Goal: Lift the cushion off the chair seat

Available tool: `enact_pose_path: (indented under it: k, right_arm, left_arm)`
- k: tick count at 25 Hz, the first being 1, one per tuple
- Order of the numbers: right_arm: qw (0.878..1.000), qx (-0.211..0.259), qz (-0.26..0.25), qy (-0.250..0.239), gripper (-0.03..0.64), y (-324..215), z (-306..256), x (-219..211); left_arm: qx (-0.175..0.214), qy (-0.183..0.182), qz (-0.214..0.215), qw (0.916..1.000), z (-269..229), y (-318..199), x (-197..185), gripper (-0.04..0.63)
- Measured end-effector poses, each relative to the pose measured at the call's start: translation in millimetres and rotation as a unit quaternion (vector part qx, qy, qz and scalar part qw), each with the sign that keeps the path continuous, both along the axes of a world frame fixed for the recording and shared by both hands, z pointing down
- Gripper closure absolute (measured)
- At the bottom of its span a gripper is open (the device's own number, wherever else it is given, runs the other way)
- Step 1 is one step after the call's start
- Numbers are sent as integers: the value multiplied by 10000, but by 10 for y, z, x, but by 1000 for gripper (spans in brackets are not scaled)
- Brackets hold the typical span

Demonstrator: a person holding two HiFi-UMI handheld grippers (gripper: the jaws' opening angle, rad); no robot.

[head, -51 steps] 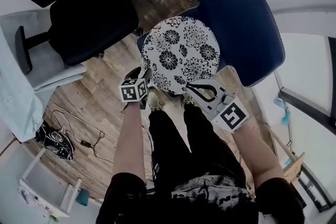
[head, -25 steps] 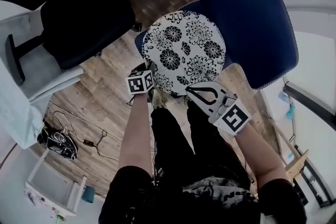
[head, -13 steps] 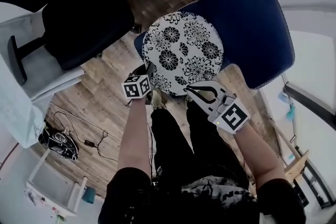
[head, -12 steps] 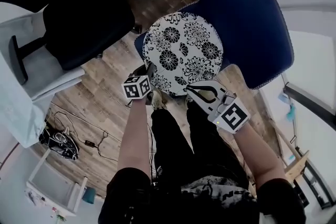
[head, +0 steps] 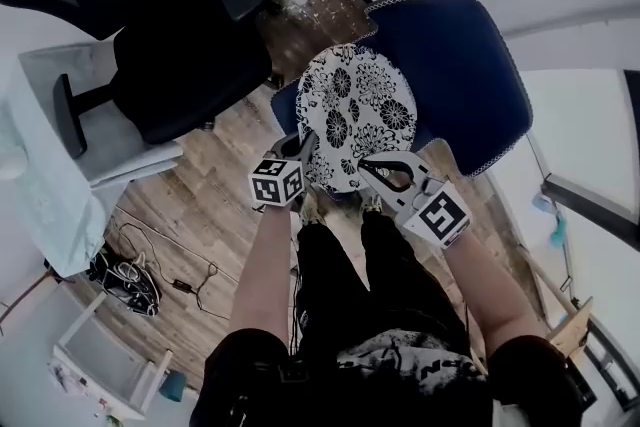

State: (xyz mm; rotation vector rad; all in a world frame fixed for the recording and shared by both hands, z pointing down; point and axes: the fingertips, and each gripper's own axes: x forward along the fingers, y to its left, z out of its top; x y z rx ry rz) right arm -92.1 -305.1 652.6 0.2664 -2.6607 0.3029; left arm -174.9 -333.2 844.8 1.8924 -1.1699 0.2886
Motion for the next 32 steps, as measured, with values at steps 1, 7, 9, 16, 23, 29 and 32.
enact_pose_path:
  k: [1, 7, 9, 16, 23, 29, 32]
  right_arm:
    - [10000, 53, 22, -4, 600, -16, -56, 16]
    - [9992, 237, 325, -60, 600, -132, -354, 240]
    - [9988, 295, 382, -51, 600, -159, -456, 299]
    - [9954, 525, 733, -309, 600, -286, -872, 404]
    - [9923, 718, 904, -443, 600, -358, -1166, 480]
    - [9901, 893, 900, -601, 600, -369, -1429, 500]
    - [9890, 948, 937, -644, 600, -381, -1553, 505]
  left_arm:
    - [80, 12, 38, 10000, -117, -13, 26, 571]
    - [601, 28, 336, 9976, -853, -65, 203, 571]
    - [761, 66, 319, 9966, -1101, -95, 224, 571]
    - [1278, -104, 356, 9911, -1861, -212, 238, 572]
    - [1725, -340, 123, 9843, -2512, -243, 40, 572]
    - [2159, -537, -90, 9749, -3092, -149, -154, 572]
    - [2318, -669, -110, 9704, -3322, -92, -204, 572]
